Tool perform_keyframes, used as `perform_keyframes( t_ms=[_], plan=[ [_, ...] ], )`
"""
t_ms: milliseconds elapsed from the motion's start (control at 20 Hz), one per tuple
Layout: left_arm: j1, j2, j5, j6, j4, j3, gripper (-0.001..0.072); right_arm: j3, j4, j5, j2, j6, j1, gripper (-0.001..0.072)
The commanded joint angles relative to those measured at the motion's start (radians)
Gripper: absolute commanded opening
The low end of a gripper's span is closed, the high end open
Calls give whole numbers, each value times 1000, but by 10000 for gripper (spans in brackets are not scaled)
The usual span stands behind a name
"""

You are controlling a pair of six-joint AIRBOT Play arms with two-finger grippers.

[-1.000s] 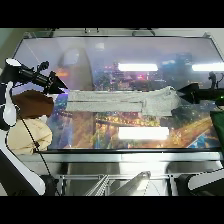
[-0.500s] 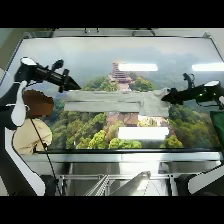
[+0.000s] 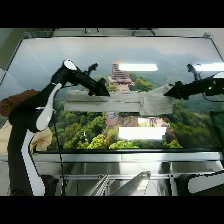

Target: Fold the shirts.

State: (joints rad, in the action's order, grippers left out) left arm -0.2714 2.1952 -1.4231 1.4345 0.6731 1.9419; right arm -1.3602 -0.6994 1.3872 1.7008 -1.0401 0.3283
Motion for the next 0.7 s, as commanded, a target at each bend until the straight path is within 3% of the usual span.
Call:
perform_keyframes(
  t_ms=[0, 150, 250, 450, 550, 650],
  plan=[
    [-129, 62, 69, 55, 33, 1, -2, -11, 11, 120, -138, -5, 26, 18],
    [-190, 78, 107, 71, 30, 2, -2, -21, 97, 167, -251, -8, 32, 17],
    [-201, 78, 135, 69, -66, 27, -2, -21, 153, 184, -297, -9, 30, 17],
    [-146, 40, -14, -60, -547, 172, -2, -22, 185, 138, -329, -55, -27, 17],
    [-83, -61, -62, -128, -814, 114, -3, -22, 184, 45, -326, -61, -132, 18],
    [0, -182, -124, -214, -988, 31, -2, -22, 184, -114, -310, -61, -289, 18]
  ],
)
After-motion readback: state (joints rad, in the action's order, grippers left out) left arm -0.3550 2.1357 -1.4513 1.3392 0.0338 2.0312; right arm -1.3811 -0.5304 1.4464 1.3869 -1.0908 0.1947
